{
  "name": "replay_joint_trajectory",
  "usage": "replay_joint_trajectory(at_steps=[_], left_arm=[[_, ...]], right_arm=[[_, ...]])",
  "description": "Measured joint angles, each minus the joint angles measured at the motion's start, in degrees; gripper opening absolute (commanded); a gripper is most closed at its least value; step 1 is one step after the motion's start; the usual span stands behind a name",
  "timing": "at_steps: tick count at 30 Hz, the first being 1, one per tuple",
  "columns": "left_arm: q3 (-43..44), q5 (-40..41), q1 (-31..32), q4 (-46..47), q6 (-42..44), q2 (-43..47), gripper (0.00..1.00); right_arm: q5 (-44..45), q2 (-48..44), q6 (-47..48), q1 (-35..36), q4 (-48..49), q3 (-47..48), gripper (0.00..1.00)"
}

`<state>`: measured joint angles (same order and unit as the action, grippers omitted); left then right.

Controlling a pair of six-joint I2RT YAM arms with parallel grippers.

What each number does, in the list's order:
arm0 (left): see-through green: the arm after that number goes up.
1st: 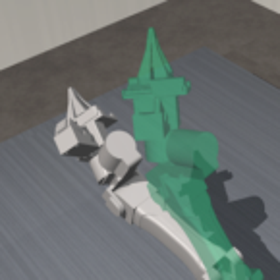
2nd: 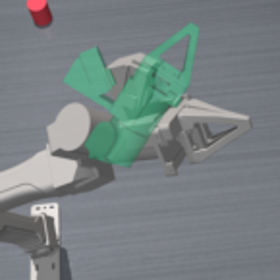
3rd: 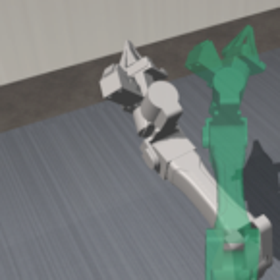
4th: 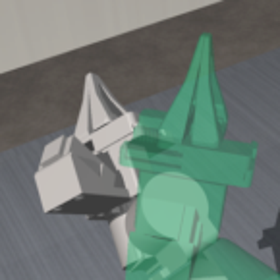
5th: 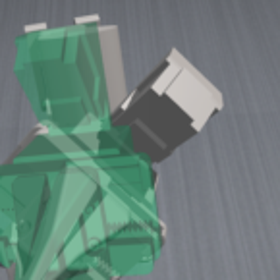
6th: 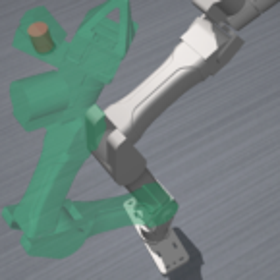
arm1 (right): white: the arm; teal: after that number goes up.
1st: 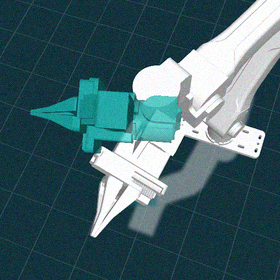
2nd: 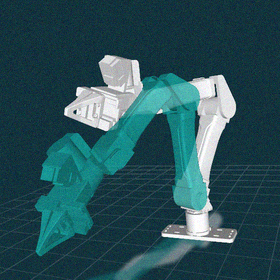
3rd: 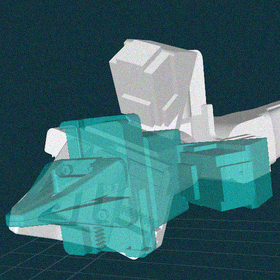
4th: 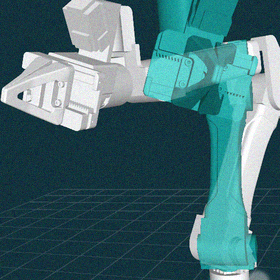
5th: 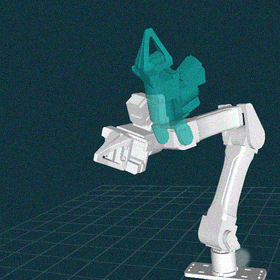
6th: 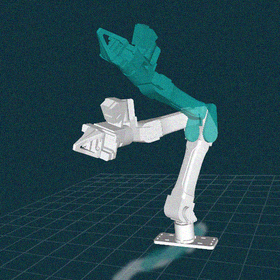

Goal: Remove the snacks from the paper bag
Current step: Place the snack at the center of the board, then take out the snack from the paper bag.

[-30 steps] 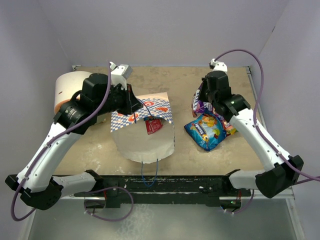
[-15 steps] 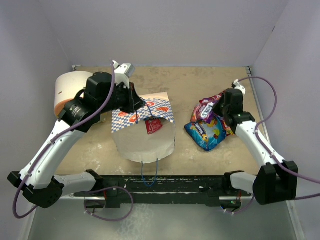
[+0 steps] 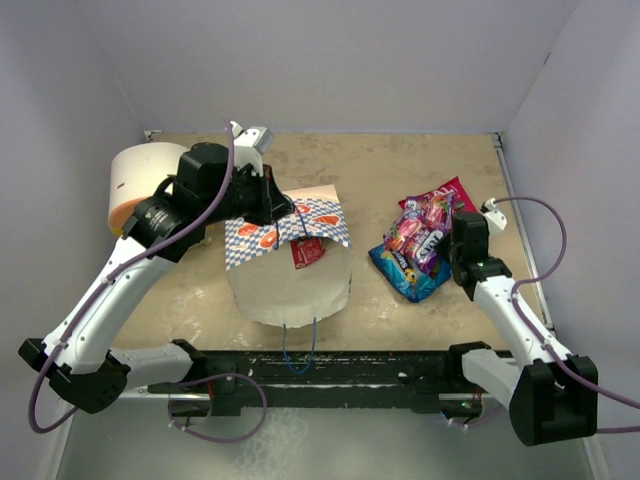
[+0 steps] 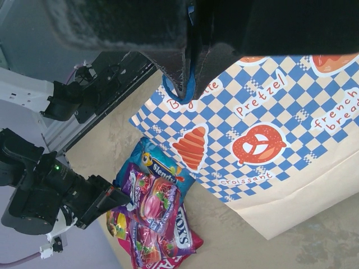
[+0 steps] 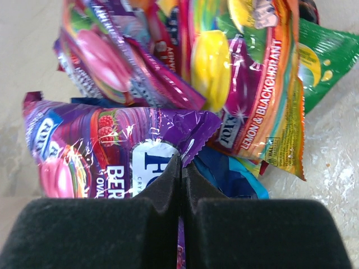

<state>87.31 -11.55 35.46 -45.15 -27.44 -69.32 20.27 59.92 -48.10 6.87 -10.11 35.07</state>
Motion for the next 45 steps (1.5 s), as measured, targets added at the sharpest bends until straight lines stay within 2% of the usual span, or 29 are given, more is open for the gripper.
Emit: replay_joint_trajectory(at_steps=[4,9,11,15,21,25,30,39,43,45], left_arm=[[-0.42,-0.87,0.00,0.44,-0.33,-0.81,0.00],[-2.23,-1.97,0.00,1.66,-1.64,-0.81,0.00],[-2.49,-1.99,0.00,1.86,-2.01,-0.81,0.00],[-2.58,-1.97,0.00,2.51,-2.10,-0.81,0.00],[-2.51,-2.43,0.00,2.64,-2.05,-0.85,0.00],[-2.34,-3.39,0.00,2.73,-2.16,-0.92,0.00],[-2.34,-4.35,0.00,2.73,-3.54,-0.90,0.00],[-2.34,-5.22,0.00,3.80,-6.69,-0.81,0.00],[-2.34,-5.40,0.00,3.93,-7.52,-0.76,0.00],[-2.34,-5.42,0.00,3.93,-7.54,-0.74,0.00]], right_arm=[[1.73,2.73,-4.15,-0.20,-0.50,-0.46,0.00],[2.43,3.08,-7.98,-0.22,-0.79,-1.14,0.11],[2.67,3.06,-8.72,-0.22,-1.11,-1.14,0.18],[3.04,1.60,-9.57,-0.26,-3.43,-1.14,0.41],[3.34,-6.10,-9.92,-0.37,-10.64,-0.92,0.63],[3.10,-10.32,-8.68,-0.52,-16.83,1.03,0.73],[-0.85,-17.42,-2.80,-0.57,-20.76,3.50,0.78],[-12.57,-24.94,3.48,-0.57,-29.44,8.22,0.78],[-18.56,-25.27,8.46,-0.57,-32.30,12.04,0.87],[-24.28,-25.29,12.28,-0.57,-32.24,13.75,0.93]])
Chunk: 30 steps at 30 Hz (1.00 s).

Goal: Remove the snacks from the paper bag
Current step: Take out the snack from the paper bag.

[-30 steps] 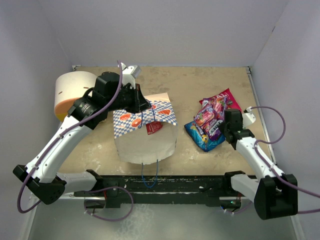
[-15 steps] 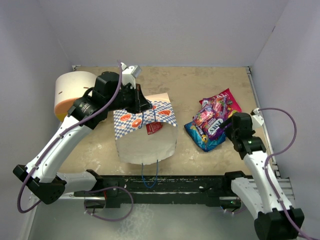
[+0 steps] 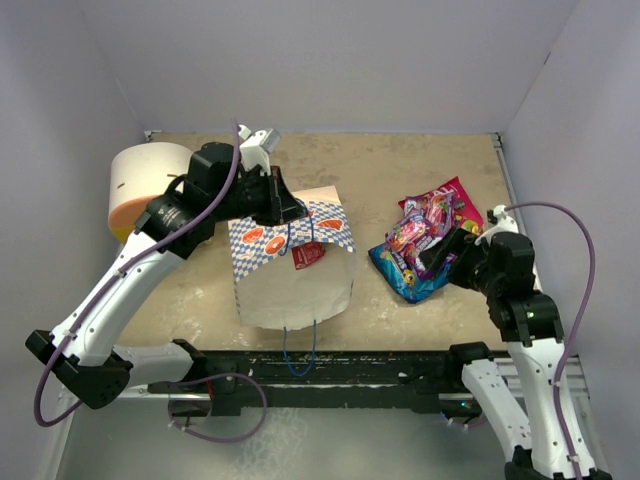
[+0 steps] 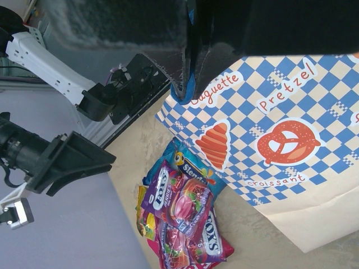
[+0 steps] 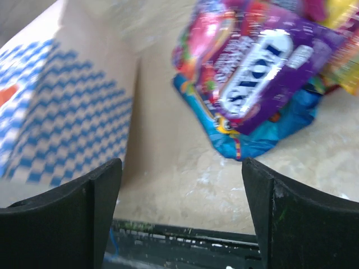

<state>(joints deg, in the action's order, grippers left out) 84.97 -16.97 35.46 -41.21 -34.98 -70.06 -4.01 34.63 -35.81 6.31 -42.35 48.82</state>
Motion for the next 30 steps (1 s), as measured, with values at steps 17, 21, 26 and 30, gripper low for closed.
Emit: replay_joint_trajectory(at_steps=[17,21,26,30], left_arm=[[1.27,-0.35,0.00,-0.59,-0.55,-0.63,0.00],[4.35,-0.13,0.00,-0.90,-0.37,-2.08,0.00],[7.15,0.42,0.00,-1.62,0.22,-3.10,0.00],[8.31,0.79,0.00,-2.89,1.18,-3.39,0.00]], right_arm=[[-27.85,9.07,13.97,10.82,9.68,11.96,1.00],[-21.84,13.42,14.88,26.77,12.31,13.33,1.00],[-10.93,20.44,18.23,45.42,16.83,14.21,1.00],[-3.45,24.57,24.13,56.13,21.68,14.12,1.00]])
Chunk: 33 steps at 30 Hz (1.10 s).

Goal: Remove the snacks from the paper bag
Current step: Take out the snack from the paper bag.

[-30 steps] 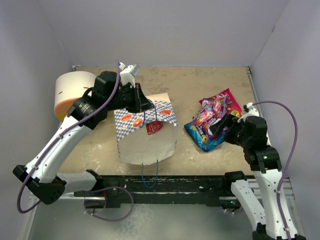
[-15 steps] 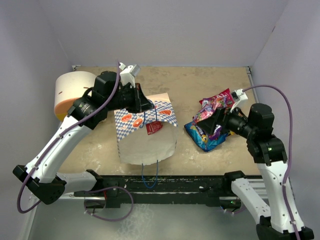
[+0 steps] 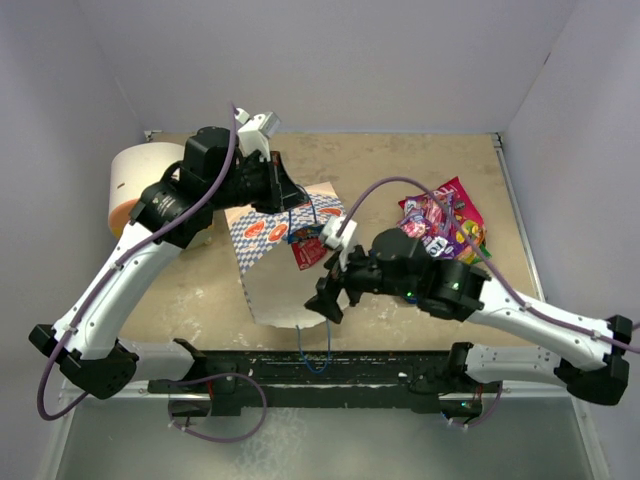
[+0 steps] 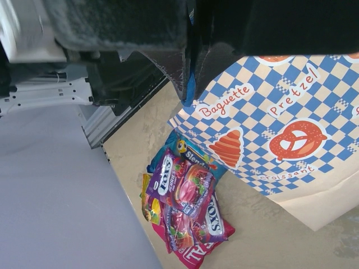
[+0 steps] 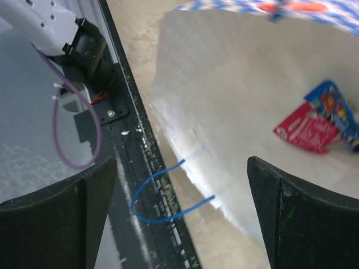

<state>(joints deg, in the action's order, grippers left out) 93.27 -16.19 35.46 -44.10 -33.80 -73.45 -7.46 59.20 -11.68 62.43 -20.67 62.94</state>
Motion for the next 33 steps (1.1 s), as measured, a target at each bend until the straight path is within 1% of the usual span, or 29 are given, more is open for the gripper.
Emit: replay_joint_trajectory(at_steps=[3,5,8,11,16,19,22,28,33], left_arm=[[1.01,0.33,-0.09,-1.22,0.68,-0.31,0.00],[1.55,0.42,-0.09,-1.62,1.09,-0.44,0.00],[2.21,0.42,-0.09,-2.12,1.92,-0.48,0.00],[2.58,0.39,-0.09,-2.32,1.97,-0.52,0.00],[3.17,-0.04,-0.09,-2.36,1.97,-0.81,0.00],[3.17,-0.35,-0.09,-2.38,2.16,-0.81,0.00],[3.17,-0.61,-0.09,-2.47,3.08,-0.81,0.00],[3.17,-1.42,-0.09,-2.71,4.63,-0.57,0.00],[3.10,-2.19,-0.09,-2.64,5.88,0.50,0.00]], right_arm=[[6.36,2.51,6.64,6.67,7.48,-2.34,1.00],[9.42,3.39,10.91,8.59,12.98,-5.62,1.00],[14.64,5.09,17.62,8.79,21.35,-11.56,0.99],[19.32,9.27,23.93,8.68,29.35,-15.74,0.99],[24.55,19.30,31.87,8.66,41.42,-18.27,1.00],[28.39,25.94,35.63,8.11,49.72,-18.27,1.00],[31.04,31.56,38.05,6.49,55.89,-18.27,1.00],[32.35,39.23,43.47,1.40,63.58,-18.21,0.99],[33.48,46.16,48.28,-1.81,67.95,-17.35,0.98]])
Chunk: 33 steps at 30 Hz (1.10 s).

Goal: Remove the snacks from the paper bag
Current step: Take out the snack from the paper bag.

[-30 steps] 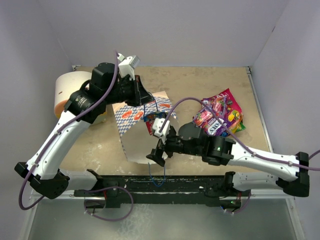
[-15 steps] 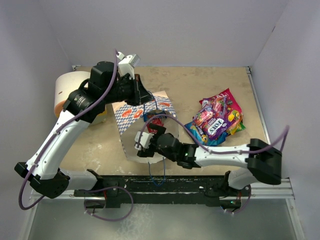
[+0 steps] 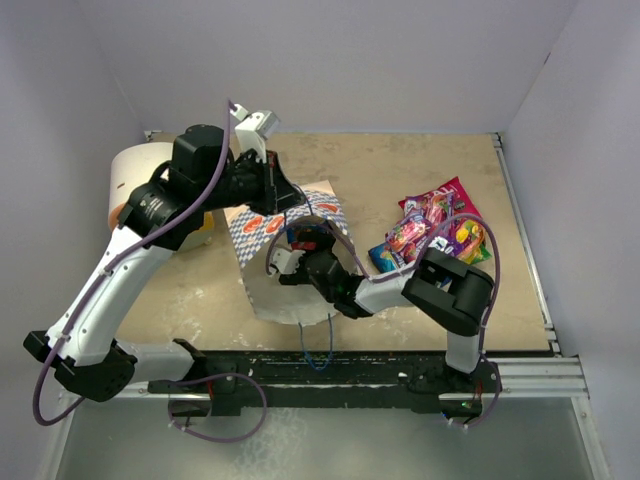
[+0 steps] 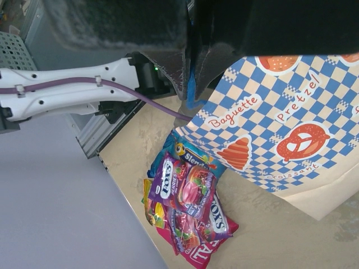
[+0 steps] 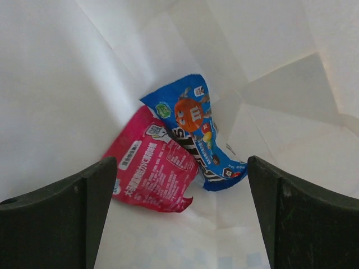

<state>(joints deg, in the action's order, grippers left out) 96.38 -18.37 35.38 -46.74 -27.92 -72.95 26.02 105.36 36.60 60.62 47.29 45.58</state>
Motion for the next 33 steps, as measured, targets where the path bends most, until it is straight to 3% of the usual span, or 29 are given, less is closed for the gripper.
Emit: replay_joint_trajectory(at_steps=[15,33], left_arm=[[-2.27,-2.01,0.00,0.35,2.05,1.84,0.00],[-2.27,-2.27,0.00,-1.03,2.16,1.88,0.00]], right_arm=[[-0.09,10.21,6.56,-2.19,4.94,12.79,1.00],[-1.70,17.68,-0.09,-5.64,-0.48,20.76,0.97]])
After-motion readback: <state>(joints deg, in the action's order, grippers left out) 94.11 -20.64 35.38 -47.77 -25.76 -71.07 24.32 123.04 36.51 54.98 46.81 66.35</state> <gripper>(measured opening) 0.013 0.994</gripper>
